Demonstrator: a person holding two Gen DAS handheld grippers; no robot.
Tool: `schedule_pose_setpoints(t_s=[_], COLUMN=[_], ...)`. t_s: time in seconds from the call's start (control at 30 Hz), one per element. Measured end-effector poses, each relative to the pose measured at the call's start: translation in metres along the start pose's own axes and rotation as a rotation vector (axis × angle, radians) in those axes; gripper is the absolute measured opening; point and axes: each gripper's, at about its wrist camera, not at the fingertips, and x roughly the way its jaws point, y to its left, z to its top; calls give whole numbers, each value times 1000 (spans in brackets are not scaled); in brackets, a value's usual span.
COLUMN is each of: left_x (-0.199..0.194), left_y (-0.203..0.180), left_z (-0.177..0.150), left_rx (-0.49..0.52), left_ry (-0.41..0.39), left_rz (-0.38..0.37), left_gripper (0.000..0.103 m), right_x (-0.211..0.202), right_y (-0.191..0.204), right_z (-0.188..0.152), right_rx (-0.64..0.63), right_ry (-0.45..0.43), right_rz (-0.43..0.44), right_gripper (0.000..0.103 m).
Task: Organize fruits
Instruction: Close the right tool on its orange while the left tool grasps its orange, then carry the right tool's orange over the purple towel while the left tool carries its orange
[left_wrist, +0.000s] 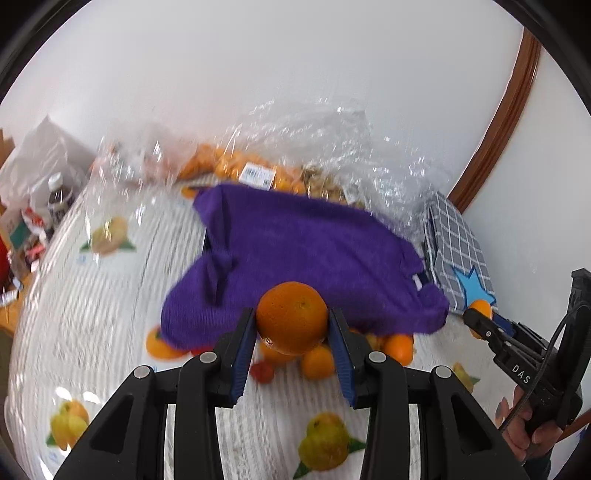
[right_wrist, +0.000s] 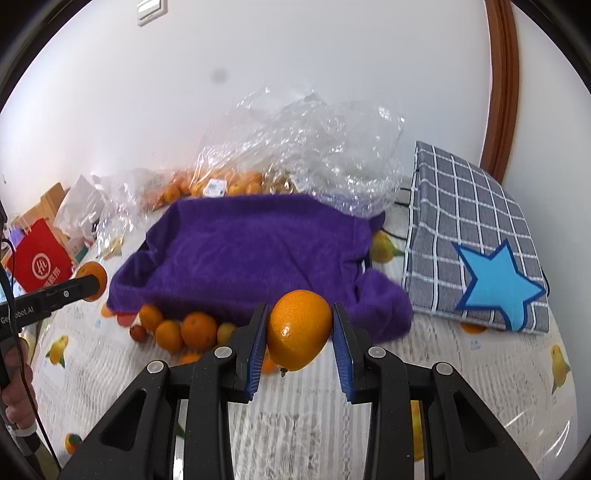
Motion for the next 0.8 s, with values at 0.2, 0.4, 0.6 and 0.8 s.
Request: schedule_pose_setpoints(t_s=[0.2, 0.4, 0.6, 0.8], left_x=[3, 15, 30, 55], left_y=[-14, -26, -25, -21], left_z=[40, 76, 101, 116], left_rx=[50, 91, 82, 47], left_ry=[-29, -48, -54, -24], left_rz=[-8, -9, -24, -45], left_gripper=[37, 37, 37, 37], right_x=[4, 13, 28, 47], right_y=[-5, -14, -18, -18], right_z=[28, 55, 79, 90], right_rx=[3, 13, 19, 12], right_ry=[-27, -53, -64, -62], right_rz=[-21, -43, -58, -71], right_gripper=[34, 34, 34, 34])
